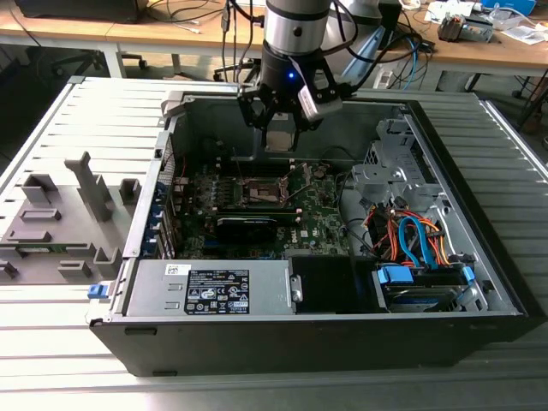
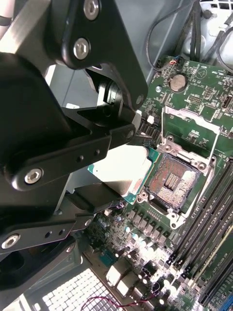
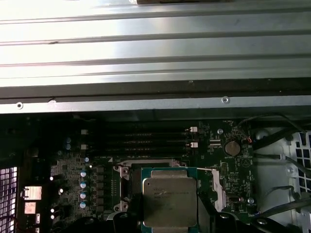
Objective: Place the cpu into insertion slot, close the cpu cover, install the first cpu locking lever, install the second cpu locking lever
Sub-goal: 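Place the cpu into insertion slot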
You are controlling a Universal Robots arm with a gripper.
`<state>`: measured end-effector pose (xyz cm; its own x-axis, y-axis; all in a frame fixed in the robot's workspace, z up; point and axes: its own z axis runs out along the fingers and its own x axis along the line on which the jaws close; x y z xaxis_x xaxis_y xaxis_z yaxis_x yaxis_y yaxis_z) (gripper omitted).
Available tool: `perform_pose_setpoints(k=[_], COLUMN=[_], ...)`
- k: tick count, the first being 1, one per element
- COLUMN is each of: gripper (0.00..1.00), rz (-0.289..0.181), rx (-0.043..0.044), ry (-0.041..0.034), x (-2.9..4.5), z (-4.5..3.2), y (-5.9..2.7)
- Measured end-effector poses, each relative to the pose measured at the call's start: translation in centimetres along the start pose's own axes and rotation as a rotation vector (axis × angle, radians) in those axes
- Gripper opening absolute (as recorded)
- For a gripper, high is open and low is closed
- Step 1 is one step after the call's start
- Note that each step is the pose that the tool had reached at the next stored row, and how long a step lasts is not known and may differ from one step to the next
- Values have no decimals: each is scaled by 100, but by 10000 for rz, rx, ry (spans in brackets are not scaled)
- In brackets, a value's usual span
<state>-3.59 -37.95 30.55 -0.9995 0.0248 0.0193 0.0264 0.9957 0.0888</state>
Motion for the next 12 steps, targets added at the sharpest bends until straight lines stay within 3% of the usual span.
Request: perform_pose_setpoints(k=[12], gripper=[54], rz=[0], rx=[1], ry=[0], x=[-1], z=[20], y=[-18])
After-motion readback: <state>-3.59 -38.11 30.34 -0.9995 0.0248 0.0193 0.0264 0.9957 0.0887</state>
